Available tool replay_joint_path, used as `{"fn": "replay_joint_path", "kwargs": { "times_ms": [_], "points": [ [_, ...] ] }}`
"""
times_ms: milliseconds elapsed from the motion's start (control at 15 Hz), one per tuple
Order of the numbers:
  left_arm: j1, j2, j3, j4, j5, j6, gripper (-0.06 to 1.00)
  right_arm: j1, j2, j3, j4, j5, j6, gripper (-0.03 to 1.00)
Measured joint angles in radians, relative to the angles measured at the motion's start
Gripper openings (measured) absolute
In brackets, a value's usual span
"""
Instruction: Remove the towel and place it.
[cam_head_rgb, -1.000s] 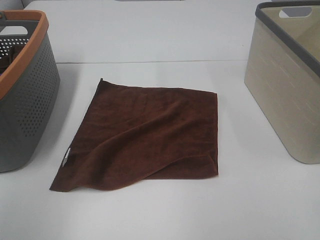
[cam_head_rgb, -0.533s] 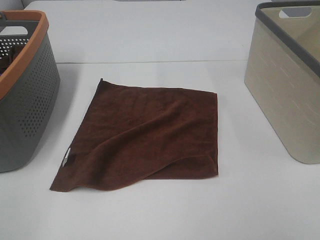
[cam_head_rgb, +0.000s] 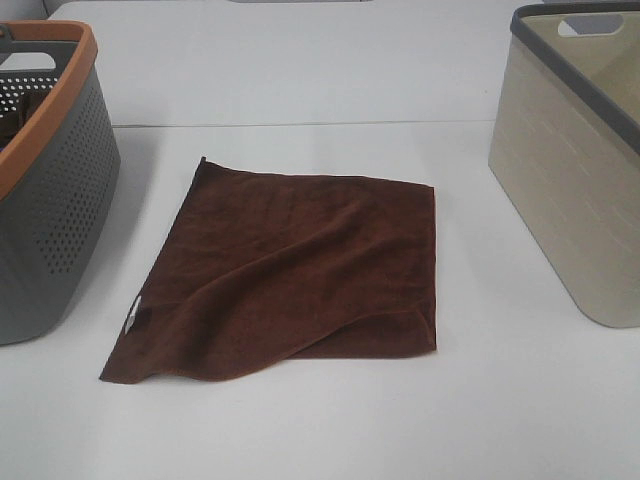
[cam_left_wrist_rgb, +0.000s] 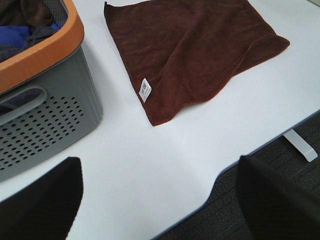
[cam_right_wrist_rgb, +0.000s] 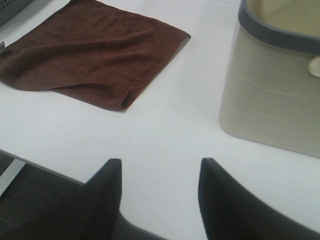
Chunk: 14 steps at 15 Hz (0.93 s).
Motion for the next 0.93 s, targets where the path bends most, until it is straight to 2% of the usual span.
{"fn": "replay_joint_path", "kwargs": {
  "times_ms": [200,800,933],
  "points": [
    [0.000,-0.001,0.000,-0.007,0.000,0.009,0.79,0.000,0.000,0.018,0.006,-0.034,-0.014,0.47],
    [0.000,-0.001,0.000,-0.009,-0.001,0.011,0.79,0.000,0.000,0.018,0.009,-0.035,-0.019,0.47],
    [0.030,-0.001,0.000,-0.010,-0.001,0.012,0.79,-0.005,0.000,0.018,0.010,-0.035,-0.019,0.47]
  ]
}}
